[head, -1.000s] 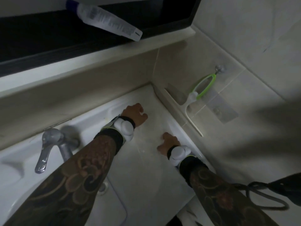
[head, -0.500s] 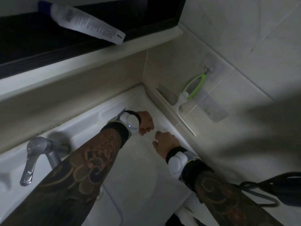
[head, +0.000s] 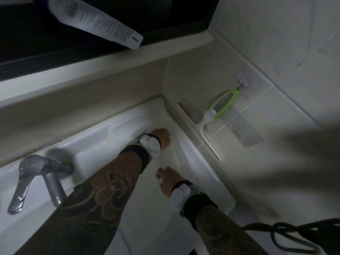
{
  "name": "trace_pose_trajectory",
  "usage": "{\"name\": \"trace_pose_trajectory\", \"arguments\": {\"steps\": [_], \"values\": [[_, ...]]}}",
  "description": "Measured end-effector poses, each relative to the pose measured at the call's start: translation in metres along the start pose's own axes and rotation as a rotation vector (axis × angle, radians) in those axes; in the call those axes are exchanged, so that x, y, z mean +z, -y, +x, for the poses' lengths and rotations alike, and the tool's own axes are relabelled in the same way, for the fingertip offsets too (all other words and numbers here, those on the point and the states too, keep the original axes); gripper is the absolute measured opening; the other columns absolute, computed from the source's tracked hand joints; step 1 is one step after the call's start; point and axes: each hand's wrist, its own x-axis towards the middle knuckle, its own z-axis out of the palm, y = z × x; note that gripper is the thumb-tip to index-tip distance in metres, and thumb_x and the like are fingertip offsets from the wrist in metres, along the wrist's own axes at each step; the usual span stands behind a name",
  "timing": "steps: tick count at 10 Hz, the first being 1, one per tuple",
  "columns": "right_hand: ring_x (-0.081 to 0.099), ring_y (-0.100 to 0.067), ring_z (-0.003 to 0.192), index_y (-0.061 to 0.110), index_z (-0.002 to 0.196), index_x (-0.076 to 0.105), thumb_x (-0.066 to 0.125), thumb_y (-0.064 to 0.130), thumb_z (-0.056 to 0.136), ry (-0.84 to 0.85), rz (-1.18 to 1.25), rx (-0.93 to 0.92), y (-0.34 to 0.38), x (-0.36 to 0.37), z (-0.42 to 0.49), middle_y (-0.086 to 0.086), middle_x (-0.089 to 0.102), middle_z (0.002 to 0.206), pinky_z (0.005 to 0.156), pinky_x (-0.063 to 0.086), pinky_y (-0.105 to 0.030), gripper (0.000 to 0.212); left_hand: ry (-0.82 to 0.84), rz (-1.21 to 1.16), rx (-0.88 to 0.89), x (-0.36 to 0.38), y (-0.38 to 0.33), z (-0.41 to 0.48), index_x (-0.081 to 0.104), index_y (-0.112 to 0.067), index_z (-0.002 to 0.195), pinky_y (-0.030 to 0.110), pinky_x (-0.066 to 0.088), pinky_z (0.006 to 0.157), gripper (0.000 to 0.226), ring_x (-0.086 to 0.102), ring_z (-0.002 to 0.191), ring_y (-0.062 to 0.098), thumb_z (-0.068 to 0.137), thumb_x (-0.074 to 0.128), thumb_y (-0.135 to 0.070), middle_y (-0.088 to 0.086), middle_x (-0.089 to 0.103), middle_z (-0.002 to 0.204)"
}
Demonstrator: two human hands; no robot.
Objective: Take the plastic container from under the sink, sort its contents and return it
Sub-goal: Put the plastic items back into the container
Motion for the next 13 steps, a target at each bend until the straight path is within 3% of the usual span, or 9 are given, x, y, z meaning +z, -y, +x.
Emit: {"name": "trace_pose_trajectory", "arguments": {"steps": [1, 2, 3, 4, 6, 9, 10, 12, 13], "values": [[0.049, -0.035, 0.118, 0.016, 0.122, 0.045, 0.046, 0.021, 0.092, -0.028, 0.044, 0.011, 0.001, 0.000, -0.002, -0.017, 0.045, 0.128, 0.101, 0.042, -0.040, 0.030, -0.056, -0.064, -0.004, -0.018, -0.003, -0.002, 0.043, -0.003, 0.141, 0.036, 0.036, 0.111, 0.044, 0.045, 0.133, 0.032, 0.102, 0.035, -0.021, 0.017, 0.043, 0.148], [0.049, -0.035, 0.120, 0.015, 0.123, 0.047, 0.049, 0.020, 0.092, -0.024, 0.046, 0.003, 0.001, -0.004, -0.001, -0.017, 0.046, 0.131, 0.104, 0.041, -0.040, 0.031, 0.087, -0.056, -0.009, -0.018, -0.007, -0.004, 0.056, 0.004, 0.126, 0.038, 0.050, 0.095, 0.037, 0.064, 0.103, 0.031, 0.100, 0.042, -0.019, 0.019, 0.059, 0.132], [0.050, -0.034, 0.120, 0.017, 0.120, 0.048, 0.050, 0.018, 0.090, -0.036, 0.051, 0.006, 0.001, -0.003, 0.000, -0.016, 0.048, 0.128, 0.103, 0.041, -0.039, 0.030, 0.328, -0.093, -0.021, 0.001, -0.008, -0.004, 0.057, 0.005, 0.124, 0.036, 0.052, 0.076, 0.036, 0.058, 0.078, 0.023, 0.098, 0.048, -0.018, 0.019, 0.059, 0.132], [0.052, -0.034, 0.118, 0.017, 0.120, 0.049, 0.049, 0.018, 0.092, -0.027, 0.062, 0.022, 0.002, -0.004, 0.000, -0.015, 0.051, 0.128, 0.102, 0.043, -0.040, 0.029, 0.180, 0.012, -0.011, 0.011, -0.001, 0.005, 0.056, -0.001, 0.130, 0.034, 0.046, 0.089, 0.037, 0.058, 0.111, 0.026, 0.099, 0.043, -0.017, 0.016, 0.055, 0.137], [0.050, -0.032, 0.125, 0.016, 0.131, 0.052, 0.045, 0.016, 0.096, 0.160, -0.024, -0.006, 0.008, -0.018, -0.007, -0.013, 0.050, 0.140, 0.105, 0.041, -0.036, 0.036, 0.058, 0.023, -0.043, 0.001, 0.013, 0.014, 0.033, -0.005, 0.147, 0.033, 0.027, 0.115, 0.049, 0.036, 0.141, 0.028, 0.104, 0.030, -0.027, 0.013, 0.035, 0.154], [0.055, -0.034, 0.118, 0.009, 0.129, 0.050, 0.048, 0.016, 0.094, -0.177, 0.091, -0.007, 0.034, -0.036, 0.010, -0.017, 0.055, 0.130, 0.099, 0.046, -0.042, 0.035, 0.057, -0.033, -0.011, 0.015, 0.028, 0.019, 0.025, -0.010, 0.151, 0.031, 0.022, 0.118, 0.050, 0.028, 0.145, 0.025, 0.105, 0.026, -0.028, 0.008, 0.026, 0.159], [0.046, -0.034, 0.127, 0.008, 0.132, 0.047, 0.042, 0.017, 0.097, -0.048, 0.035, 0.002, 0.036, -0.017, 0.016, -0.017, 0.046, 0.139, 0.108, 0.038, -0.043, 0.036, -0.055, -0.113, -0.034, 0.017, 0.027, 0.018, 0.049, -0.005, 0.138, 0.034, 0.037, 0.111, 0.040, 0.047, 0.133, 0.027, 0.101, 0.038, -0.017, 0.012, 0.049, 0.144], [0.051, -0.031, 0.124, 0.015, 0.126, 0.055, 0.044, 0.012, 0.094, 0.124, 0.090, -0.039, 0.021, -0.009, 0.007, -0.010, 0.052, 0.137, 0.106, 0.041, -0.039, 0.034, 0.001, -0.066, -0.001, 0.012, 0.024, 0.017, 0.033, -0.007, 0.147, 0.030, 0.025, 0.115, 0.046, 0.035, 0.141, 0.026, 0.105, 0.027, -0.023, 0.011, 0.034, 0.154], [0.054, -0.030, 0.120, 0.018, 0.118, 0.060, 0.046, 0.015, 0.092, -0.001, 0.169, -0.005, 0.013, -0.022, 0.007, -0.007, 0.057, 0.130, 0.105, 0.042, -0.038, 0.029, 0.006, -0.073, -0.038, 0.006, 0.023, 0.018, 0.032, -0.007, 0.148, 0.030, 0.025, 0.115, 0.048, 0.035, 0.141, 0.027, 0.105, 0.026, -0.027, 0.011, 0.035, 0.154]]}}
